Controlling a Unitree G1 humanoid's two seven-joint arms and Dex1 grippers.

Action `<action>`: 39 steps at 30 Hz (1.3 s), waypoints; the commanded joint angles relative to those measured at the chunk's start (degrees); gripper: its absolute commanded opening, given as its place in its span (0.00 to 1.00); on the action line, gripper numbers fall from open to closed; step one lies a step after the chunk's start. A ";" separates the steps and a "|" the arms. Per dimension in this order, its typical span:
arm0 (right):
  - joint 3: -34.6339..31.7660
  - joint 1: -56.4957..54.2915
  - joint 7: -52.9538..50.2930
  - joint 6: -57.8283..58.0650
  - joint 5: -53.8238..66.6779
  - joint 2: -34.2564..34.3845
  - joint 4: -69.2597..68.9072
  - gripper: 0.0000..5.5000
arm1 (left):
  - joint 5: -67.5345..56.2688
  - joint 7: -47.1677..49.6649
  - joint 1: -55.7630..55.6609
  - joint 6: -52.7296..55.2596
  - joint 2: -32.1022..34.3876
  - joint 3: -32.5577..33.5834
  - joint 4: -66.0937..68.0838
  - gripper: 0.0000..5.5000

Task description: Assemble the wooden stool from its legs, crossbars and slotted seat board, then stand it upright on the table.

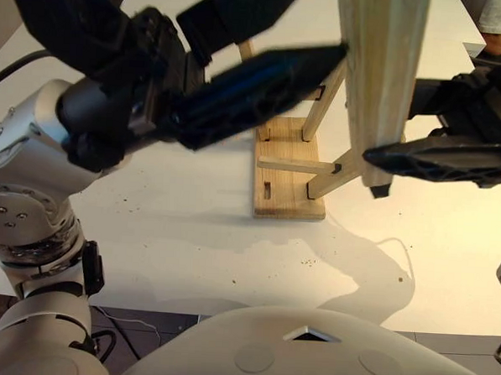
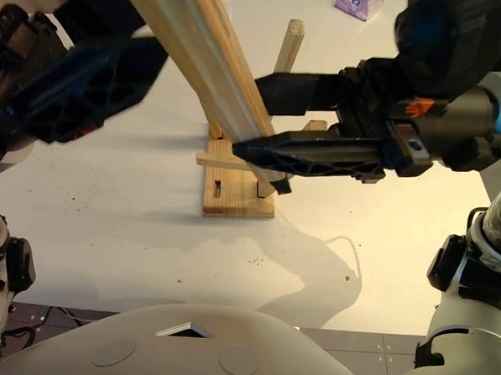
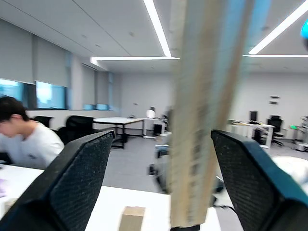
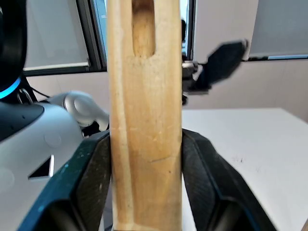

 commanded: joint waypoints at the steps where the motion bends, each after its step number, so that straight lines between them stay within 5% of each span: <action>1: 0.93 1.16 3.58 -2.08 -4.03 -2.39 -0.47 0.37 | 0.63 -1.45 2.77 0.50 2.37 -0.85 -0.59 0.68; 19: 9.17 4.02 15.40 -12.81 -24.29 -7.78 -4.21 0.37 | 3.54 -4.24 6.69 -0.91 4.65 -2.93 -2.66 0.68; 29: 10.46 4.92 18.03 -14.56 -27.64 -8.62 -3.54 0.37 | 8.45 -8.81 10.53 -1.59 4.65 -3.27 -3.08 0.39; 37: 11.43 5.00 18.04 -16.36 -30.79 -8.39 -3.40 0.37 | 15.70 -12.43 13.43 -1.88 4.36 -4.82 -0.61 0.38; 39: 11.80 4.44 16.94 -16.17 -31.31 -7.88 -2.95 0.47 | 16.71 -13.23 14.02 -2.08 4.45 -5.08 -0.45 0.38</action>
